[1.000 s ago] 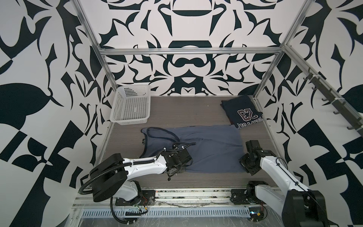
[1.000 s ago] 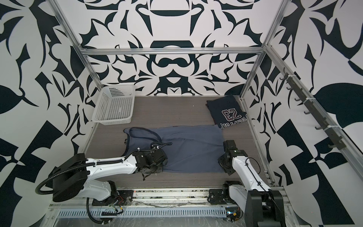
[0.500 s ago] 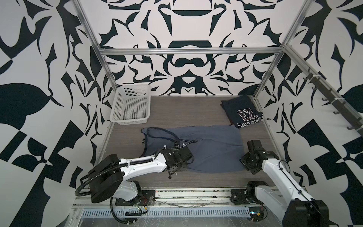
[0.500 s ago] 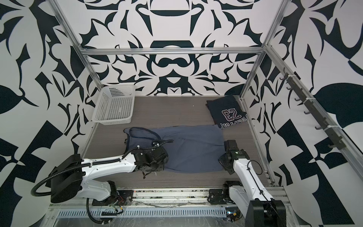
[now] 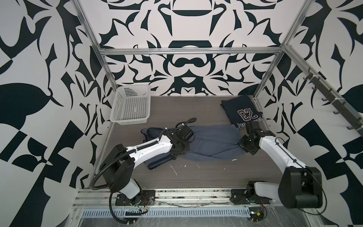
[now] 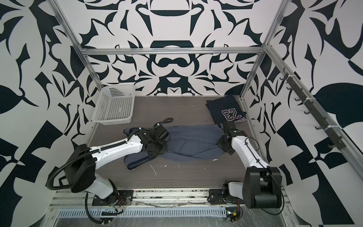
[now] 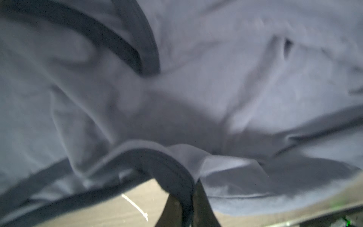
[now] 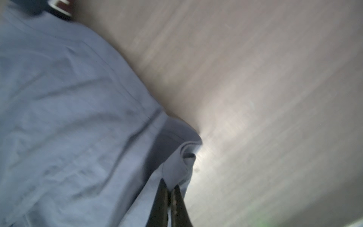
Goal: Fold and stack tank tops
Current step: Fold the tank top at the center of the table, then smooth out the tank top at the center of the table.
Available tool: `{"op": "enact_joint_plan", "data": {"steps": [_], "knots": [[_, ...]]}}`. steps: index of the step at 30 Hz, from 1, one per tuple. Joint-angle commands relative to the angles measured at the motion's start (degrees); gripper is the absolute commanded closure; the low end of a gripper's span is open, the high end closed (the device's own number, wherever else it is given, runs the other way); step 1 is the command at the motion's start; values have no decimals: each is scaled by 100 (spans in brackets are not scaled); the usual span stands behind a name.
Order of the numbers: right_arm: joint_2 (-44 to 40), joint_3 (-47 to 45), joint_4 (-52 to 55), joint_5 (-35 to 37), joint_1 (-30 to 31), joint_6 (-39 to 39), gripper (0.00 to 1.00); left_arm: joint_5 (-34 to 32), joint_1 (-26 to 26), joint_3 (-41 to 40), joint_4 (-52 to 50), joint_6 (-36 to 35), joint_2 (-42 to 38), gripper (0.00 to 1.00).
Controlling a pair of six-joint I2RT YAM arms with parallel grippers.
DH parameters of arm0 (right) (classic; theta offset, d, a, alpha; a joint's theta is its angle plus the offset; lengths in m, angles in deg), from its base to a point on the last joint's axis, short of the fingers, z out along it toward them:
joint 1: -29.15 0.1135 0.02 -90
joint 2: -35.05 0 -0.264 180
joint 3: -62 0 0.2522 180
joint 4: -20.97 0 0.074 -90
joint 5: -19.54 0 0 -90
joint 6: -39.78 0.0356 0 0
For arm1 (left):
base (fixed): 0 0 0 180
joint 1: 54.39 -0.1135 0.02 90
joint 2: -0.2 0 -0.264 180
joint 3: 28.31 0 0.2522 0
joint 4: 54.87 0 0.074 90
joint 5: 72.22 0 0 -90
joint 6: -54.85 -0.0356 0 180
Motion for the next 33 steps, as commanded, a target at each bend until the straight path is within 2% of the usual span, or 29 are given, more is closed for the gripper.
{"op": "enact_joint_plan", "data": {"steps": [1,6,10,13,15,17,21,24,28,31,33], "knots": [[277,348,-271,27,-71,-288,100,165,-336,294,-156,-285,246,88],[788,587,-517,-2,-153,-367,98,335,-648,634,-159,-403,800,86],[1106,726,-732,-115,-155,-490,92,315,-832,659,-40,-355,1018,84],[1256,981,-542,39,-155,-707,71,129,-941,770,-114,-369,1125,60],[1182,1060,-429,134,-155,-868,60,-163,-970,883,-210,-392,1123,51],[966,1070,-350,176,-82,-1095,54,-515,-972,1002,-320,-406,1038,45],[448,1088,81,573,356,-1351,49,-1269,-760,1059,-428,-383,654,42],[60,1010,259,813,764,-1406,48,-1531,-394,1056,-441,-379,506,41],[11,724,-47,-18,940,-1319,48,-1151,36,1085,-123,-510,610,43],[346,578,-381,-367,1038,-1221,49,-593,28,1012,245,-523,852,47],[622,559,-682,-573,1040,-1216,49,-542,3,1031,398,-596,1045,47]]}}
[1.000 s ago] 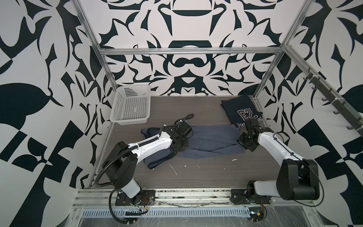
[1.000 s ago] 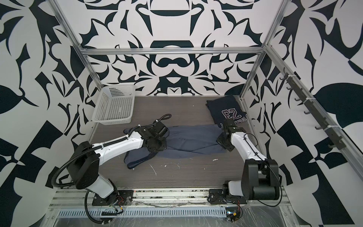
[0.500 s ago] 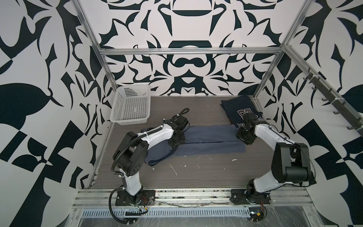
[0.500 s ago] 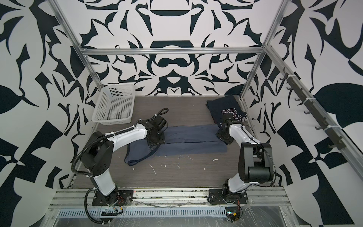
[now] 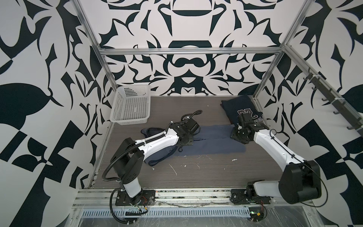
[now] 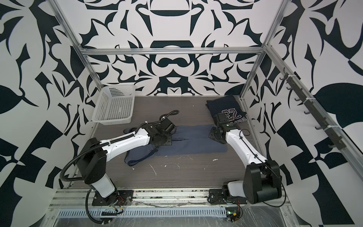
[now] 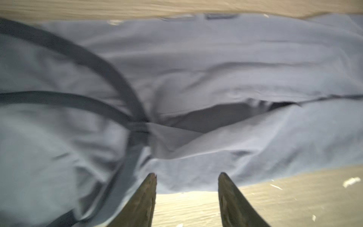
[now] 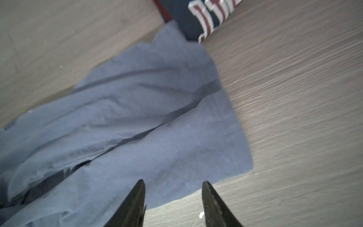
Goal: Fold and stack tank tops
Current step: Smooth out the tank top at the center of the table.
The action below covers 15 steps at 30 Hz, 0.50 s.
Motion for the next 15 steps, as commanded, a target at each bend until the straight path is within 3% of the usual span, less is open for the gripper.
{"op": "enact_joint_plan", "data": {"steps": [1,10,15], "knots": [[459,-75,-528,-459,43,50,49,237,-144,79,302,-120,377,47],[1775,-12,-982,-533,-620,124,51,552,-1072,-37,757,-91,1070,47],[1856,-224,-1051,-656,-1028,80,52,470,-1068,-415,260,-204,182,36]]}}
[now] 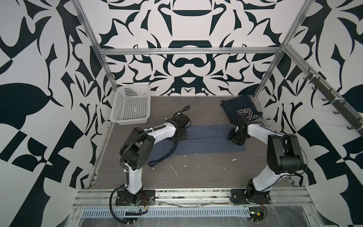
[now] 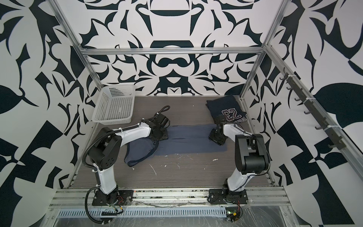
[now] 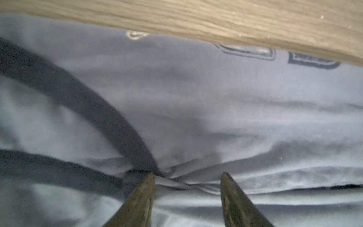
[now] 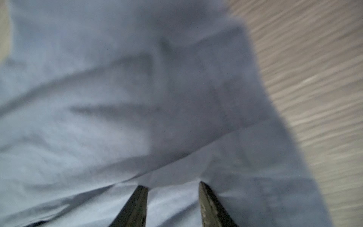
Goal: Fold and stack tank tops
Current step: Smooth out the tank top at the center of the table.
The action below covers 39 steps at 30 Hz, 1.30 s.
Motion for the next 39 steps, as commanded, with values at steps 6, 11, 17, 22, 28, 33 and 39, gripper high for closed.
{"op": "enact_joint_plan", "data": {"steps": [6,11,17,22,28,33,39], "knots": [[56,-228,-85,277,-203,-78,52,-743,153,-1443,-1672,731,-2837,24],[-75,-264,-78,286,-203,-122,52,-1237,124,-2096,-3282,1722,-3704,24],[-191,-295,-70,313,-197,-133,52,-786,-255,-2882,-2722,2167,-3901,27],[-201,-311,-105,243,-198,-141,52,-715,-425,-3175,-2256,2384,-3906,28],[-227,-358,-124,200,-198,-154,52,-519,-603,-3422,-1631,2431,-3725,45],[-97,-288,-57,287,-201,-141,52,-746,-779,-3256,-1741,2323,-3816,70],[-37,-226,49,528,-202,-132,52,-392,-1790,-3212,-1510,1856,-4071,92]]}}
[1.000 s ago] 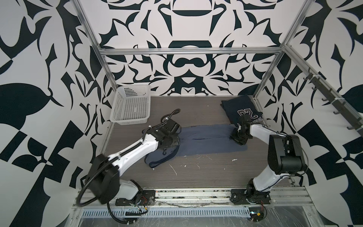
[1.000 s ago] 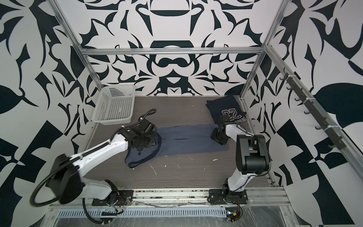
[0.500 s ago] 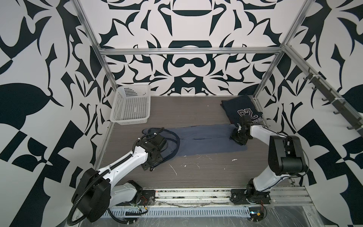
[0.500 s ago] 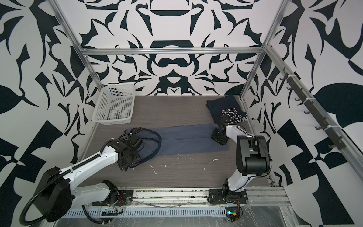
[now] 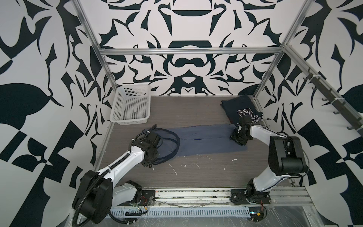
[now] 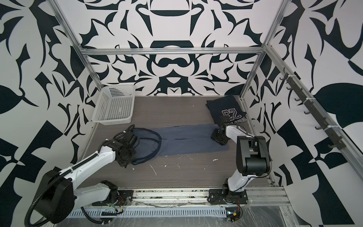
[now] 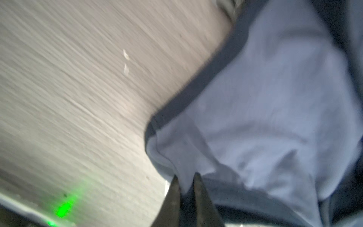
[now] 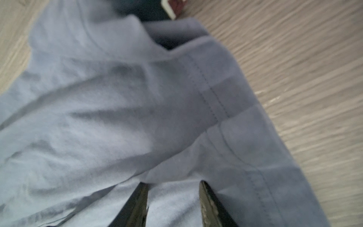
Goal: Fold and stack tank tops
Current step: Smooth out the tank top at the center of the table.
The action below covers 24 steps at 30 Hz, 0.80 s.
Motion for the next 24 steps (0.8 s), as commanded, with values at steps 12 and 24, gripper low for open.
{"op": "enact_joint_plan", "data": {"steps": [12,24], "knots": [[466,132,459,756,-51,-29,52,997,-1773,177,847,-831,797,89],[265,224,670,1201,81,-103,52,599,-2348,381,997,-1520,1611,84]]}}
